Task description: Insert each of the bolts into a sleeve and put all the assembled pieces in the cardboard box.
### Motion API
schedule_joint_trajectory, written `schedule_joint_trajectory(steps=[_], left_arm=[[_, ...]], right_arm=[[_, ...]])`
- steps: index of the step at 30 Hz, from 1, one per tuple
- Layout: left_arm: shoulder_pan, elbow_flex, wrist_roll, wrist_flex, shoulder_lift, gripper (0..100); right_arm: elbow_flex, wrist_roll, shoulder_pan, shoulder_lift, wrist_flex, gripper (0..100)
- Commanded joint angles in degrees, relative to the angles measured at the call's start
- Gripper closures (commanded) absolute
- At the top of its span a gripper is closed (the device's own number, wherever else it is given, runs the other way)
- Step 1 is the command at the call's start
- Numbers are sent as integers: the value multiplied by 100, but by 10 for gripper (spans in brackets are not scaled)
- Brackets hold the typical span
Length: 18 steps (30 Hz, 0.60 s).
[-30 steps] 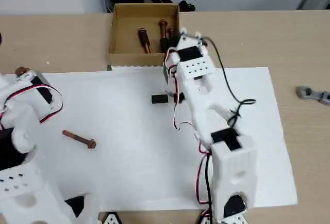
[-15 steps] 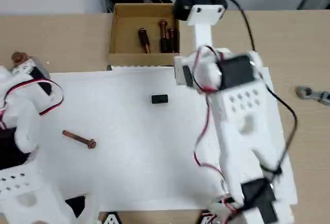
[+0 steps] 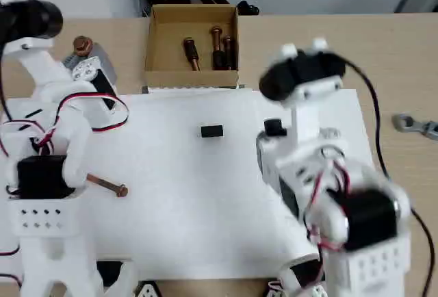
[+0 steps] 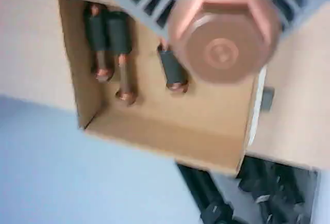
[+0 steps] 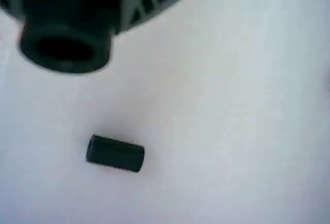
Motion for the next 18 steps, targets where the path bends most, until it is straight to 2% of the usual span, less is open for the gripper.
schedule_joint_trajectory(steps=[1,4,10,18], left_arm=[[132,13,-53,-343,-132,994],[281,4,-53,-352,-123,994],[703,-22,-53,-360,-123,994],[1363,-242,-53,-290,-149,994]], right_arm=[[1380,53,-4,-1200,-1042,991],[2611,53,-207,-2062,-2053,995],[4396,44,-1156,-3187,-3960,995],[5011,18,-1244,-3081,-6070,995]])
